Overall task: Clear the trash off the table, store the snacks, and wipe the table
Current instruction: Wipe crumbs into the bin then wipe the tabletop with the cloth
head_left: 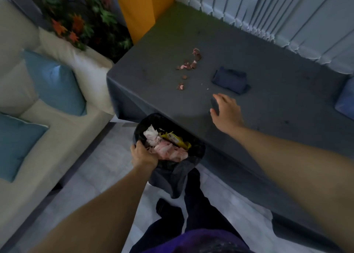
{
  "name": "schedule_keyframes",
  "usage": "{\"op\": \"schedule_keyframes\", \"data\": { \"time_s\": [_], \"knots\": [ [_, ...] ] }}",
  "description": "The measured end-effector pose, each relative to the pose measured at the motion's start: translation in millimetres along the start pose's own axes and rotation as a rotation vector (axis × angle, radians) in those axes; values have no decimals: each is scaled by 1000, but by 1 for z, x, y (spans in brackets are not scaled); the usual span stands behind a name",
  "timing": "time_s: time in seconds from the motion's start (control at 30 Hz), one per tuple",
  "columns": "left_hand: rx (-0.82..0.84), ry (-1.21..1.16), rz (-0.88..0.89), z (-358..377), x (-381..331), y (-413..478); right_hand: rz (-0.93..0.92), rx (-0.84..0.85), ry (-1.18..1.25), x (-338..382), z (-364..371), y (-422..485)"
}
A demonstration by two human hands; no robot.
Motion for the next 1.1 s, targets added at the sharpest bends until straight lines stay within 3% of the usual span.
{"op": "schedule_keyframes", "data": {
  "time_s": [0.17, 0.37, 0.7, 0.93, 1.03, 1.1],
  "knots": [
    [-32, -40, -16, 6, -15, 7, 22, -37, -71, -24, -14, 30],
    [-61, -73, -21, 3, -39, 23, 112, 32, -188, -56, -11, 68],
    [-93, -45, -22, -3, -61, 38, 99, 83, -218, -72, -4, 109],
    [-57, -53, -37, -4, -64, 49, -187, 57, -54, -25, 10, 98],
    [-47, -52, -38, -8, -63, 56, 29, -112, -108, -36, -5, 108],
    [-33, -45, -32, -10, -61, 64, 127, -97, -125, -36, 0, 111]
  ]
}}
Point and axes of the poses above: each hand's wrist, its own y-axis towards the middle knuckle, its own z-axis out of the palm, x = y × z, the point moved 9 cm from there along y, towards the middle knuckle, and after that the axes turned 3 degrees about z, right-handed, at the moved point
